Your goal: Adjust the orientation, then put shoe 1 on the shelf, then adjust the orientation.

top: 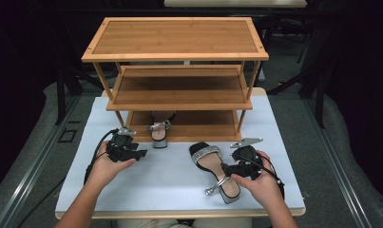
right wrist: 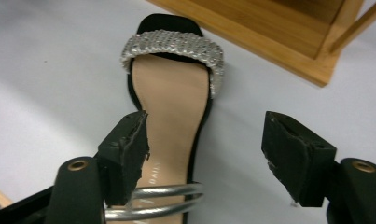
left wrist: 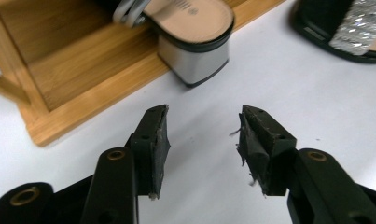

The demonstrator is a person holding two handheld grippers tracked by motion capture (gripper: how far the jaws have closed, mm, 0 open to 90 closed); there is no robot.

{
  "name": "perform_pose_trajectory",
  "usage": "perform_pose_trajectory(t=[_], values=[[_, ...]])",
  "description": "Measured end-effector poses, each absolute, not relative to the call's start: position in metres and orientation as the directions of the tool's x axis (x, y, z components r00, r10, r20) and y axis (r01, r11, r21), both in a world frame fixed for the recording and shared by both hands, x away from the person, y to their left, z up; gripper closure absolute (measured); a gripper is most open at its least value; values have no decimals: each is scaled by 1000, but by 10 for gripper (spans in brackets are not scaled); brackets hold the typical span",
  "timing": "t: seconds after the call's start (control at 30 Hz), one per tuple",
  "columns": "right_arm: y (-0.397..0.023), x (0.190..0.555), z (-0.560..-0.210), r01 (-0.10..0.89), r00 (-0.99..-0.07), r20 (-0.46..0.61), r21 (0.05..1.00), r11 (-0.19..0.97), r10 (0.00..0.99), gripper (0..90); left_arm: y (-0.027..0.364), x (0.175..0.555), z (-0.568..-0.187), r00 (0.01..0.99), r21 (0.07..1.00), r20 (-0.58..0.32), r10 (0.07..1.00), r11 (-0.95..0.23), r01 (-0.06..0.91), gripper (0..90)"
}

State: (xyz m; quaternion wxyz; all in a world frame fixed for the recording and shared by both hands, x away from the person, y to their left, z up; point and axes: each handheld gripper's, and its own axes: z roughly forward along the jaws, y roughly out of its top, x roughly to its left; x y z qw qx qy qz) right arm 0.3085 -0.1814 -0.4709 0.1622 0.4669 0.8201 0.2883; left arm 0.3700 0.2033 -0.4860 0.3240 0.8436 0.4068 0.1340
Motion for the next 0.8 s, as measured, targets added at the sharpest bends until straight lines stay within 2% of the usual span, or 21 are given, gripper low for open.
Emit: perform_pose_trajectory(t=[0.1, 0.2, 0.33, 0.47, 0.53, 0.6, 0.8], values=[[-176, 311, -472, 690, -511, 8, 600, 404, 860, 280, 205, 369, -483, 649, 669, -35, 760, -464, 580, 469], [-172, 313, -475, 698, -521, 15, 582, 417, 853, 260, 209, 372, -483, 625, 654, -42, 780, -451, 607, 436], [-170, 315, -476, 698, -537, 36, 580, 420, 843, 227, 215, 375, -483, 598, 650, -57, 799, -425, 630, 424], [-168, 317, -476, 697, -546, 38, 576, 428, 837, 155, 222, 378, -482, 587, 649, -35, 809, -428, 629, 409], [-167, 317, -476, 688, -555, 36, 582, 434, 831, 147, 222, 378, -481, 587, 648, -28, 809, -432, 627, 405], [-166, 317, -475, 680, -564, 23, 580, 449, 825, 163, 223, 378, -481, 582, 650, -24, 813, -430, 627, 405], [-165, 322, -478, 699, -565, 36, 552, 455, 824, 299, 223, 377, -479, 591, 647, -34, 806, -433, 627, 405]])
